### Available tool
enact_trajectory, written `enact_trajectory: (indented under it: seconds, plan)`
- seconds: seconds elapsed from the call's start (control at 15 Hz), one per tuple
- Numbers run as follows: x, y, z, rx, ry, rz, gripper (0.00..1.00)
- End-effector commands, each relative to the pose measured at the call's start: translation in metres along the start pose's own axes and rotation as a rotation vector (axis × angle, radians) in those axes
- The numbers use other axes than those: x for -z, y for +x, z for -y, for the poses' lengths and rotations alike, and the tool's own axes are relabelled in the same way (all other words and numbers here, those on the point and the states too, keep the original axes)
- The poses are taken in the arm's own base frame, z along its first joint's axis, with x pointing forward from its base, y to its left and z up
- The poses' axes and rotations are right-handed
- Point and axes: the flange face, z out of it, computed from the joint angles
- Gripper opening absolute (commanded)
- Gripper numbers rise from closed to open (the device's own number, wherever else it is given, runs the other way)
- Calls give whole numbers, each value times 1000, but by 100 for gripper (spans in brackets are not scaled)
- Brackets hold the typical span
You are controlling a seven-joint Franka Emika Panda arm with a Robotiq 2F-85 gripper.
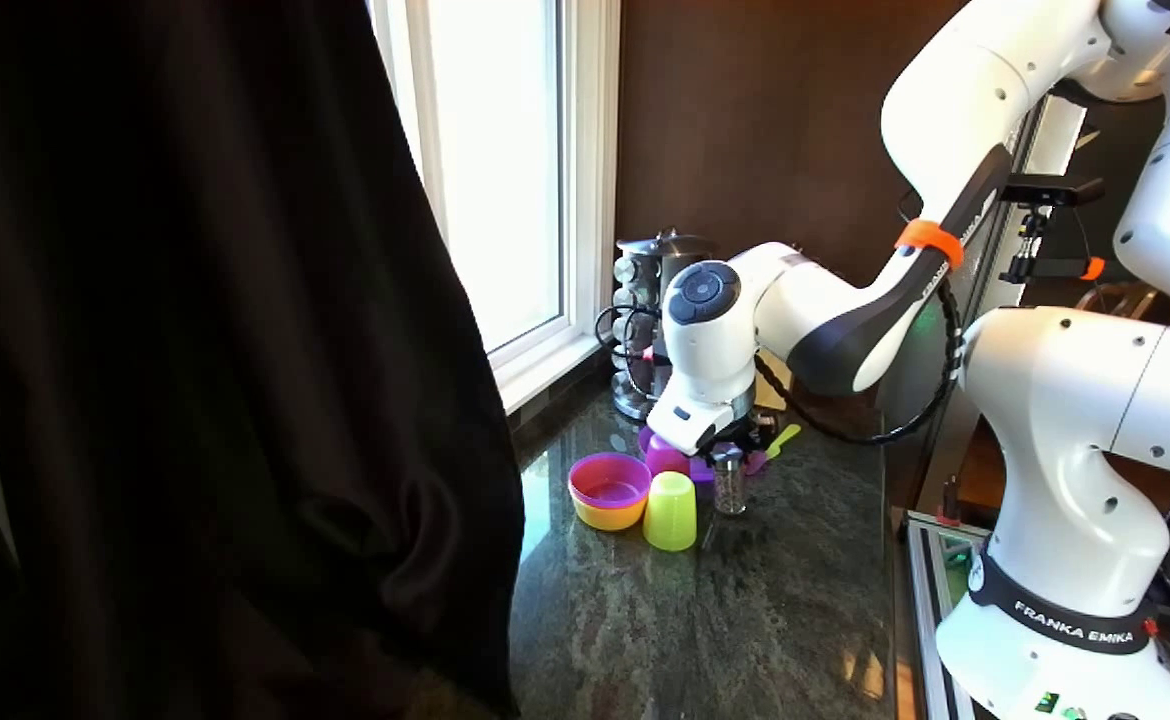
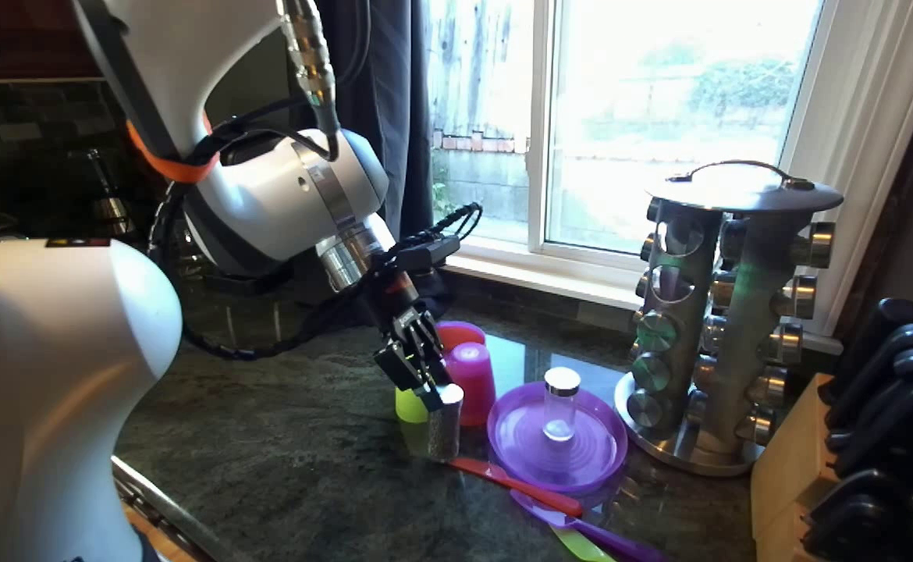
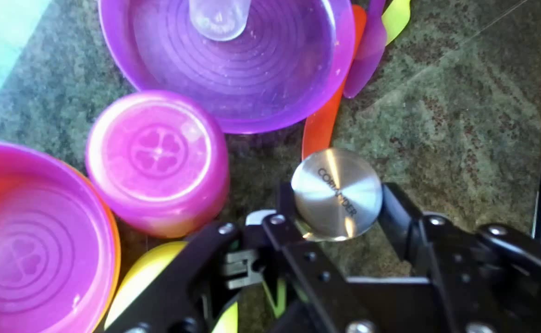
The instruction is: Pull out a bottle from the holder, and then place it next to the yellow cup
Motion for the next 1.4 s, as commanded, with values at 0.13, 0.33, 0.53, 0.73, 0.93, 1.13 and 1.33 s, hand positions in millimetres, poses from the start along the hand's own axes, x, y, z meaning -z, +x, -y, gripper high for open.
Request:
enact_trajectory:
  seconds: [0.13,0.33,0.53,0.73,0.93,1.13,1.33]
  plan:
    - [1,27,-9,37,-9,11,24]
    - [5,31,-15,31,-18,21,24]
    - [6,34,-19,29,-21,34,71]
    - [5,39,-20,36,-9,30,89]
    - [7,44,-18,35,13,22,100]
    - [15,46,-17,25,10,32,100]
    - [33,48,-11,37,41,9,100]
